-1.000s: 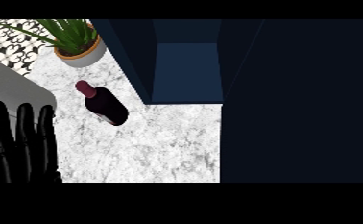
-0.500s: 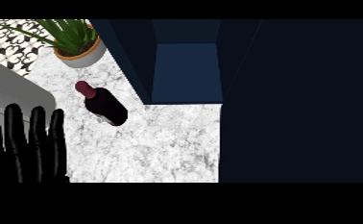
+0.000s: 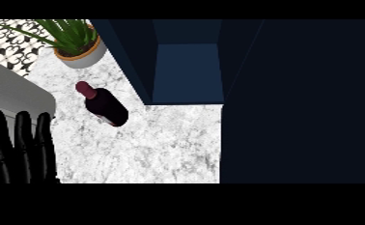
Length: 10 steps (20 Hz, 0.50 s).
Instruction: Pick up the wine, place it into the cabinet and close the cabinet
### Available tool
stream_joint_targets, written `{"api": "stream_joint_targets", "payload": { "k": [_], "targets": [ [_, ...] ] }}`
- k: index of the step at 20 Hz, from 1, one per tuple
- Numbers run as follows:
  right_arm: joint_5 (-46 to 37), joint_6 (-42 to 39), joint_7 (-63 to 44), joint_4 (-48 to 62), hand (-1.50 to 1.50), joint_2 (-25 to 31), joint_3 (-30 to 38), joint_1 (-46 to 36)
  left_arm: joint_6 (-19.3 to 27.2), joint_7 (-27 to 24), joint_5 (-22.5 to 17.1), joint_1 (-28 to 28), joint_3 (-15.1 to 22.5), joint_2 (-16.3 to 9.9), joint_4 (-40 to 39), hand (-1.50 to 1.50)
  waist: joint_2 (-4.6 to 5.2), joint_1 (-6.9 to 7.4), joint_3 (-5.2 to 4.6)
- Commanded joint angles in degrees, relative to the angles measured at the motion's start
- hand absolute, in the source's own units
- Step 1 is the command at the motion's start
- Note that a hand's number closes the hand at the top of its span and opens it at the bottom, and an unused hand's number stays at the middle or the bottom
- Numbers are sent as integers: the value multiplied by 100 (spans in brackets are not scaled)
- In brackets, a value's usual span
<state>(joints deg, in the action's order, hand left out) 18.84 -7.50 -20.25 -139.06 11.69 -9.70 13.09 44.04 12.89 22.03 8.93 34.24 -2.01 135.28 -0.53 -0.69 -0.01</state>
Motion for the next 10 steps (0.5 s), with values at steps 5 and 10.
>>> {"api": "stream_joint_targets", "payload": {
  "k": [5,10],
  "targets": [
    [824,-83,-358,-1369,-150,177,387,712,117,-73,-122,142,-641,-141,118,-150,28,-21,0],
    [777,-63,-234,-1019,-150,54,432,353,31,-434,-826,77,-1188,-240,-343,-150,45,-3,-6]
  ]
}}
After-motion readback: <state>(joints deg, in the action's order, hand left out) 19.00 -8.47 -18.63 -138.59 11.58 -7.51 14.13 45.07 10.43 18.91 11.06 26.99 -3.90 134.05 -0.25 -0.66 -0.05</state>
